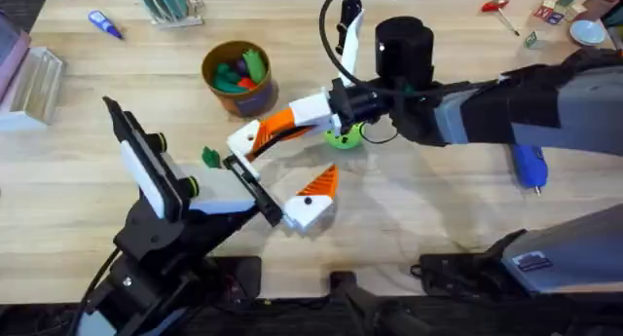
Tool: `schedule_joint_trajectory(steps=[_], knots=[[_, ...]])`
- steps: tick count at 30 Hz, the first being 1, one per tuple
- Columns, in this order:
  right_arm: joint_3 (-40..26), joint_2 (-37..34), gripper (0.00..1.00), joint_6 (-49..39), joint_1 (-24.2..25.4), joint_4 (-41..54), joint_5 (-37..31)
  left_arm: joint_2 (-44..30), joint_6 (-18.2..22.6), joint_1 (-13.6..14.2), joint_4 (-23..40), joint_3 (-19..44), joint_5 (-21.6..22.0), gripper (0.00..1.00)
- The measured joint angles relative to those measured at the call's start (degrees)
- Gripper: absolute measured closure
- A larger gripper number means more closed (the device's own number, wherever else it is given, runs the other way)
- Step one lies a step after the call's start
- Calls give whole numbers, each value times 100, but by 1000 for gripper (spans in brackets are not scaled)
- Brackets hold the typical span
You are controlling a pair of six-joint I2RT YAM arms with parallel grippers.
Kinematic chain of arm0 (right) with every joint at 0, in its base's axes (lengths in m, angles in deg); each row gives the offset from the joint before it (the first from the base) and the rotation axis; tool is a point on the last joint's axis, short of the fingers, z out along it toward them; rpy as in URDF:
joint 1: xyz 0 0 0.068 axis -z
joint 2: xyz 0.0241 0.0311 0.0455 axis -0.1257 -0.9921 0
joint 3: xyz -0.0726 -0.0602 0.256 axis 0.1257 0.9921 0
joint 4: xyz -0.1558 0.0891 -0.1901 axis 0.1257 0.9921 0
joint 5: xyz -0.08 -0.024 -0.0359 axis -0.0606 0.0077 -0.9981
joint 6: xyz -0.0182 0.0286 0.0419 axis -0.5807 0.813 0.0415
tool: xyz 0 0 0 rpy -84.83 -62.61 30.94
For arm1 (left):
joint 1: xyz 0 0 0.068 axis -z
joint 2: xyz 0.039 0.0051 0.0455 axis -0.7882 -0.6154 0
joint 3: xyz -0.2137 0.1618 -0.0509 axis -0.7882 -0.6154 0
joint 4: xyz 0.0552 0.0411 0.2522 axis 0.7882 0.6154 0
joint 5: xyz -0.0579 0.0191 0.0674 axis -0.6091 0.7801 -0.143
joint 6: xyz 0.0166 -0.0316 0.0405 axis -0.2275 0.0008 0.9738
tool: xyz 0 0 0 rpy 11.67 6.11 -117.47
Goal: Pick up the gripper from the table and insert it into the empty holder that is missing its gripper. Then pick up a screw, insert it into the mounting hole, and use the screwdriver to tighten it. Finally, clean up the table by picking up the vegetable and placing it into the bucket.
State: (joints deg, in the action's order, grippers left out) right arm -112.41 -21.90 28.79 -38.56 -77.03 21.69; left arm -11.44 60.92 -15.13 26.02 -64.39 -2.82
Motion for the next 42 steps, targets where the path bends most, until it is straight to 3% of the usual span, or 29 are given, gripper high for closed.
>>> schedule_joint_trajectory(steps=[19, 33, 42], knots=[[0, 0, 667, -87, 20, 0, 375, 1, 99, 55, -25, 0, -381, 15], [0, -2, 96, -115, 84, -4, 579, 1, 116, 118, -45, 0, -728, 15], [0, -2, 73, -318, 724, -15, 258, 2, 116, 118, -46, 0, -731, 15]])
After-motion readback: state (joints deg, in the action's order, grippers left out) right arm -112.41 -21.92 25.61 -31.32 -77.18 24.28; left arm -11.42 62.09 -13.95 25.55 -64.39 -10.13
